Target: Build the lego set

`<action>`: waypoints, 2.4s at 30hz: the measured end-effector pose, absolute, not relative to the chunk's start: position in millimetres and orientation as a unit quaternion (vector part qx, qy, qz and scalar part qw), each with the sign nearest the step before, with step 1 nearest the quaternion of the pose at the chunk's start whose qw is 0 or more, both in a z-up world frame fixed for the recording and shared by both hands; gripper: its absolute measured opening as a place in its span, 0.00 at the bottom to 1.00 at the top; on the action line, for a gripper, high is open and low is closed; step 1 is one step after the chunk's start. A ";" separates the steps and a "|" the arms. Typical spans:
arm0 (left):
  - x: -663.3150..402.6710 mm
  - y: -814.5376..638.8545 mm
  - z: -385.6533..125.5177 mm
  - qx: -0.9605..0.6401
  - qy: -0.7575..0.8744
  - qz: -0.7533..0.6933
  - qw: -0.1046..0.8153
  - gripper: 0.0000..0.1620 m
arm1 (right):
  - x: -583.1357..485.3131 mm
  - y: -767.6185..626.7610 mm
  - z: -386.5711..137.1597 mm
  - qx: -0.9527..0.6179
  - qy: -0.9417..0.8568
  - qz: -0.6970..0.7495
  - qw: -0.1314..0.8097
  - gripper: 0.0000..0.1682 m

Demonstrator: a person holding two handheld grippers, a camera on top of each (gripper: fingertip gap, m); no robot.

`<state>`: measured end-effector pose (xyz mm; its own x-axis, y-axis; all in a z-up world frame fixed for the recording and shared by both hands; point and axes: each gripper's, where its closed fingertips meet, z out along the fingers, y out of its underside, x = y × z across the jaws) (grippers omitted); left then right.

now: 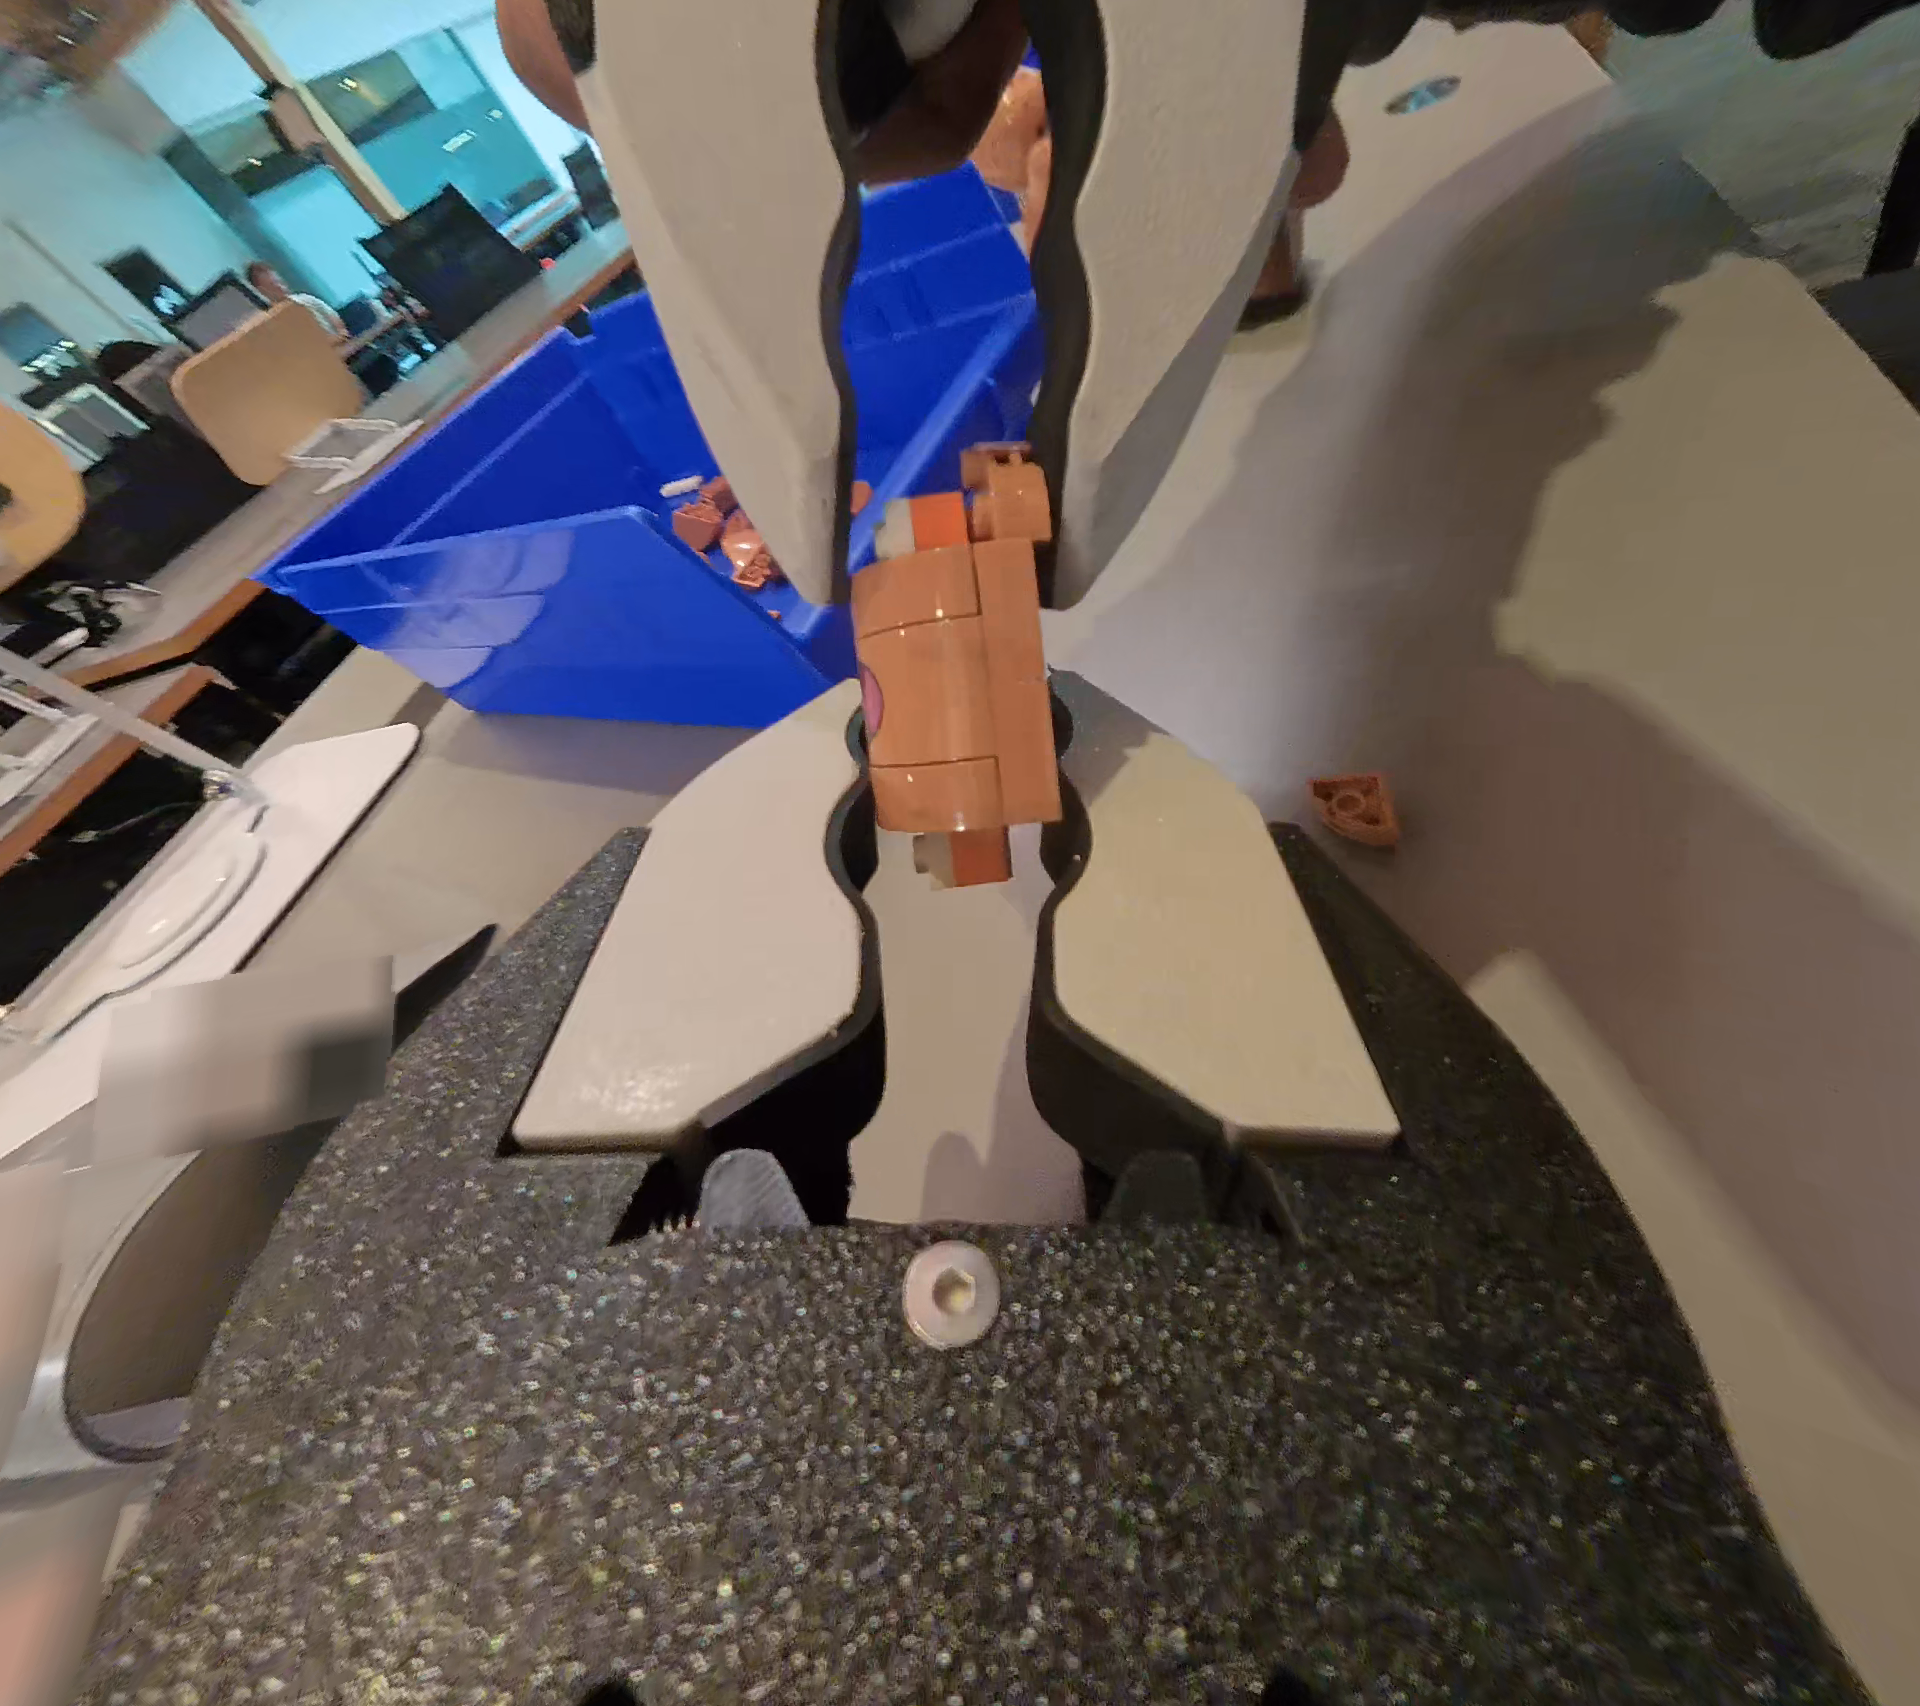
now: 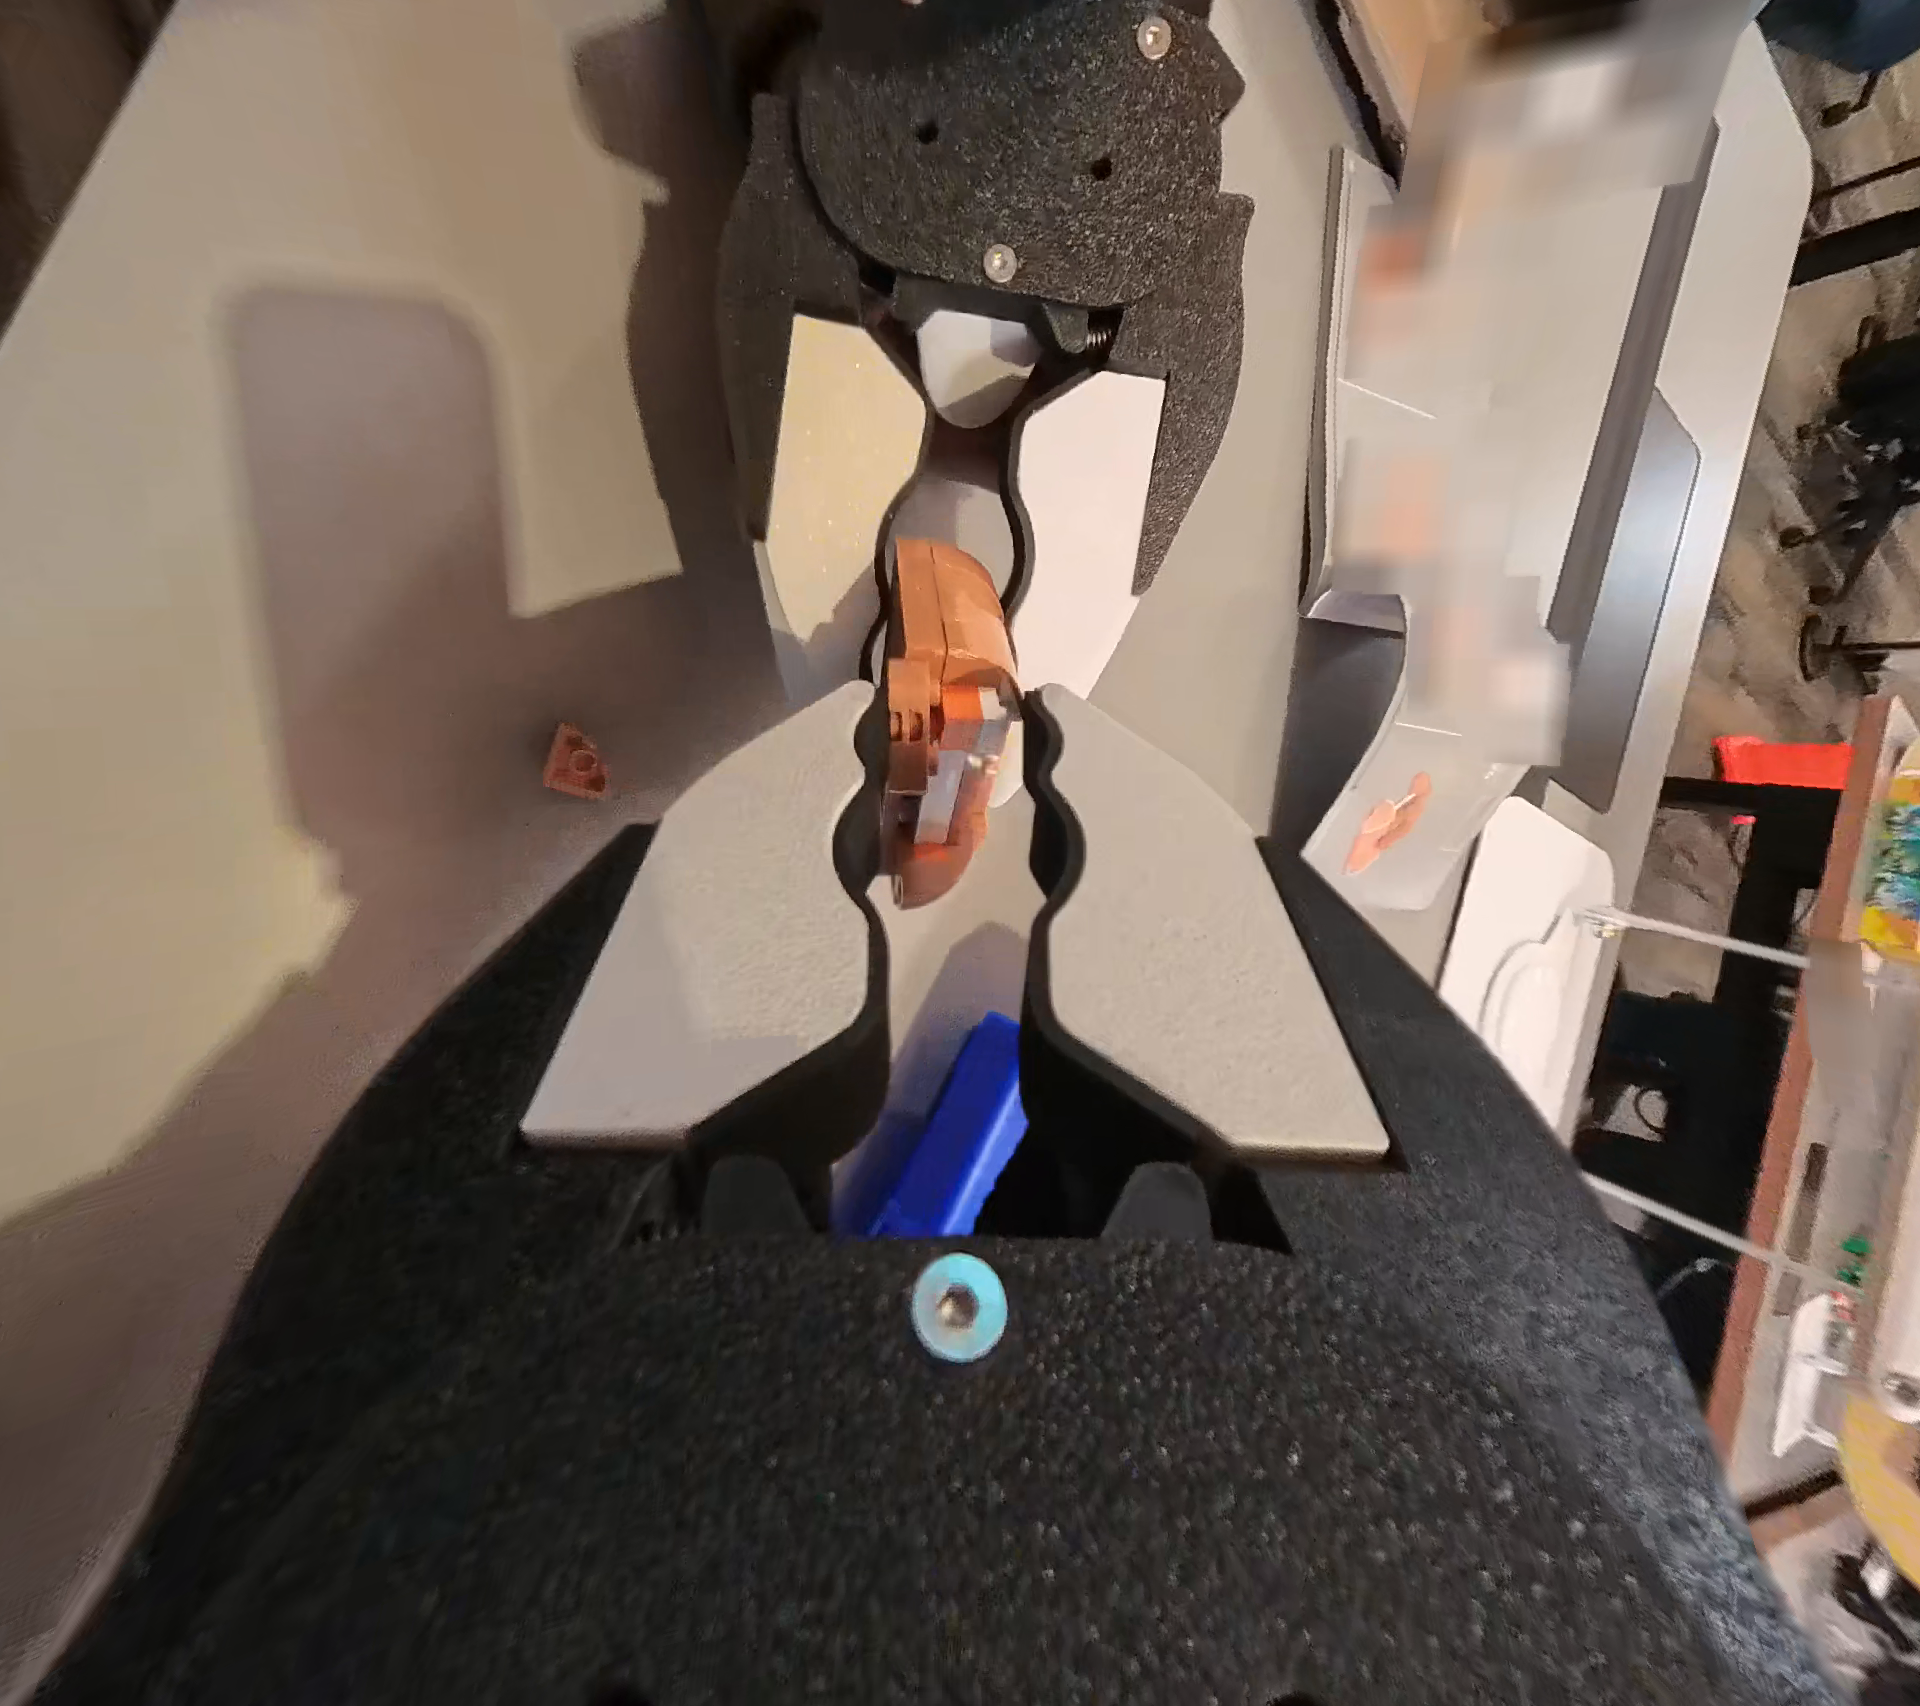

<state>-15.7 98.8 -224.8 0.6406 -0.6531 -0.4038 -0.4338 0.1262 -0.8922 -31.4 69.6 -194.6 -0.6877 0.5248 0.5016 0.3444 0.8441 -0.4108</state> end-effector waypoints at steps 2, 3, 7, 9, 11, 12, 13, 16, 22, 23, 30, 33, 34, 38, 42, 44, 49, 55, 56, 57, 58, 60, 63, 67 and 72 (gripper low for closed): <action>-17.4 98.8 -218.2 -0.648 0.403 -0.085 0.641 0.17 | -34.7 68.3 -190.6 -0.231 -0.912 0.133 0.312 0.14; -18.0 98.5 -215.0 -0.643 0.398 -0.085 0.648 0.17 | -36.2 67.4 -188.7 -0.227 -0.914 0.128 0.310 0.14; -20.1 96.5 -202.1 -0.629 0.373 -0.103 0.674 0.17 | -42.5 64.9 -181.1 -0.211 -0.922 0.105 0.306 0.15; -19.7 94.4 -197.4 -0.623 0.364 -0.119 0.682 0.17 | -44.6 63.3 -177.9 -0.204 -0.926 0.097 0.301 0.16; -19.0 92.4 -193.7 -0.616 0.361 -0.129 0.688 0.17 | -45.6 61.4 -174.8 -0.199 -0.931 0.091 0.293 0.17; -18.4 91.3 -192.2 -0.613 0.360 -0.135 0.690 0.17 | -45.7 60.4 -173.4 -0.197 -0.933 0.088 0.288 0.17; -17.9 90.4 -190.7 -0.610 0.359 -0.139 0.692 0.17 | -45.5 59.5 -172.2 -0.194 -0.936 0.085 0.282 0.18; -16.7 88.8 -187.8 -0.606 0.354 -0.150 0.696 0.17 | -45.3 57.6 -170.1 -0.185 -0.943 0.075 0.268 0.18; -15.2 87.2 -184.3 -0.602 0.341 -0.177 0.700 0.17 | -46.6 56.0 -167.6 -0.180 -0.951 0.065 0.244 0.18; -14.8 86.6 -183.6 -0.600 0.338 -0.184 0.701 0.17 | -46.7 55.7 -167.2 -0.180 -0.952 0.065 0.239 0.18; -11.7 83.8 -179.4 -0.592 0.317 -0.236 0.702 0.17 | -48.3 54.8 -162.8 -0.180 -0.962 0.063 0.197 0.20; -12.3 84.0 -177.8 -0.592 0.306 -0.252 0.702 0.17 | -50.8 55.7 -161.8 -0.185 -0.964 0.061 0.181 0.21; -12.6 84.3 -177.7 -0.592 0.304 -0.255 0.702 0.17 | -51.5 55.9 -162.0 -0.186 -0.965 0.060 0.176 0.22; -13.0 85.0 -178.3 -0.594 0.302 -0.255 0.701 0.17 | -53.4 55.4 -164.0 -0.192 -0.967 0.059 0.155 0.22; -13.9 85.5 -178.1 -0.594 0.300 -0.255 0.702 0.17 | -55.0 55.2 -164.5 -0.193 -0.969 0.060 0.145 0.23; -13.9 85.1 -177.2 -0.592 0.300 -0.255 0.703 0.17 | -54.9 54.8 -163.8 -0.194 -0.969 0.062 0.142 0.23; -13.0 85.0 -177.0 -0.591 0.300 -0.258 0.703 0.17 | -53.0 54.2 -162.7 -0.202 -0.969 0.068 0.129 0.23; -13.9 85.4 -176.2 -0.592 0.292 -0.269 0.701 0.17 | -54.8 55.9 -163.2 -0.226 -0.964 0.071 0.124 0.23; -14.5 85.9 -176.0 -0.593 0.289 -0.272 0.701 0.17 | -55.5 56.6 -163.0 -0.232 -0.962 0.072 0.124 0.23; -15.0 86.2 -175.6 -0.593 0.286 -0.275 0.701 0.17 | -56.2 57.1 -162.6 -0.236 -0.961 0.073 0.125 0.23; -15.5 86.3 -175.2 -0.593 0.283 -0.278 0.701 0.17 | -56.7 57.6 -162.1 -0.240 -0.960 0.075 0.125 0.23; -15.8 86.2 -174.3 -0.591 0.281 -0.282 0.701 0.17 | -57.0 57.6 -161.2 -0.245 -0.958 0.079 0.124 0.23; -15.3 85.9 -174.4 -0.591 0.283 -0.283 0.701 0.17 | -56.3 57.4 -161.1 -0.248 -0.958 0.082 0.119 0.23; -14.9 85.1 -173.8 -0.588 0.284 -0.287 0.701 0.17 | -55.6 56.4 -159.6 -0.250 -0.957 0.090 0.116 0.23; -14.3 85.0 -173.9 -0.588 0.284 -0.291 0.699 0.17 | -54.4 55.4 -159.1 -0.251 -0.957 0.096 0.112 0.23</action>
